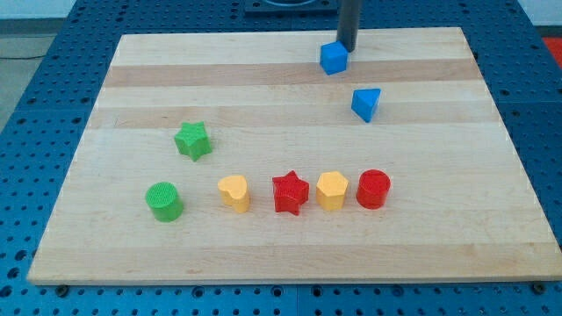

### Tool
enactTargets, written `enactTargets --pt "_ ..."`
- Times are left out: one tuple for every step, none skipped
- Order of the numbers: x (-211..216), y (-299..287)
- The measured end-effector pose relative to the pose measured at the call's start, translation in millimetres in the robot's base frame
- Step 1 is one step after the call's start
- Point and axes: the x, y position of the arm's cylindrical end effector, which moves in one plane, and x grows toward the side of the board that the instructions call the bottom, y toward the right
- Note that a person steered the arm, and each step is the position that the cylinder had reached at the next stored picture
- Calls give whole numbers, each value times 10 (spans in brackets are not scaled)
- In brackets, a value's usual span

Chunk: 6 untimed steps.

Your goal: Move the blue cube to the left of the blue triangle

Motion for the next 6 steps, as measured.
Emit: enactTargets --pt "153 -177" --pt "378 -184" --pt "555 -352" --pt "724 -390" --pt "739 -475" --pt "823 -475"
